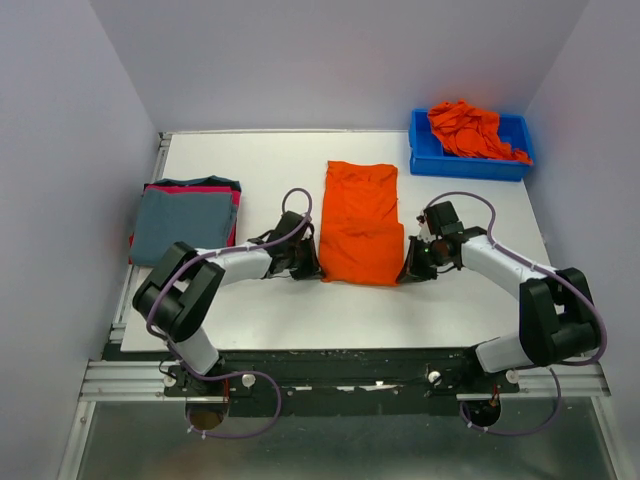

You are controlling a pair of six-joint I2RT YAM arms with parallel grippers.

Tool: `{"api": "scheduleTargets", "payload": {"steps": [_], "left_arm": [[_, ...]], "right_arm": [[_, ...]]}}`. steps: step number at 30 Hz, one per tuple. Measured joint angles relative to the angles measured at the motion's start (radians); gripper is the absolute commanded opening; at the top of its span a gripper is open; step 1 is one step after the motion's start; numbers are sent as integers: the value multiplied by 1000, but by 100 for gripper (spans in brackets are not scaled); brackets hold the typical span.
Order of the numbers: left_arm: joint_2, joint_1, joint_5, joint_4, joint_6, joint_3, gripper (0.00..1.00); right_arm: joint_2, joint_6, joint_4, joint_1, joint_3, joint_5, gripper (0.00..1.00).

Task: Fold and stack the t-shirts
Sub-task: Grab one side of the 2/3 rectangular tshirt with both arms, then fold the long partially folded tshirt into a neat square

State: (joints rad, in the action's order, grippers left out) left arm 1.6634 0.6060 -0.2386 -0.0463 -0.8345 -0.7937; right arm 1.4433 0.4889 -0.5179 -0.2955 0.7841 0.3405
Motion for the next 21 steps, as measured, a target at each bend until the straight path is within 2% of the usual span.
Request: {"api": "scheduleTargets", "payload": {"steps": [4,8,17,21], "left_arm": [[-13,5,16,-12,9,2,0],[-57,5,53,-98,38,3,0],[-298,13,52,-238,60,34,0],[-349,13,43,-272,59,35,0]], "right_arm": [[-5,1,-1,0,0,3,1],[-43,1,-7,0,-2,8,1],[-224,0,-78,0,-18,13,1],[-265,0,-114,0,-17,13,1]]}}
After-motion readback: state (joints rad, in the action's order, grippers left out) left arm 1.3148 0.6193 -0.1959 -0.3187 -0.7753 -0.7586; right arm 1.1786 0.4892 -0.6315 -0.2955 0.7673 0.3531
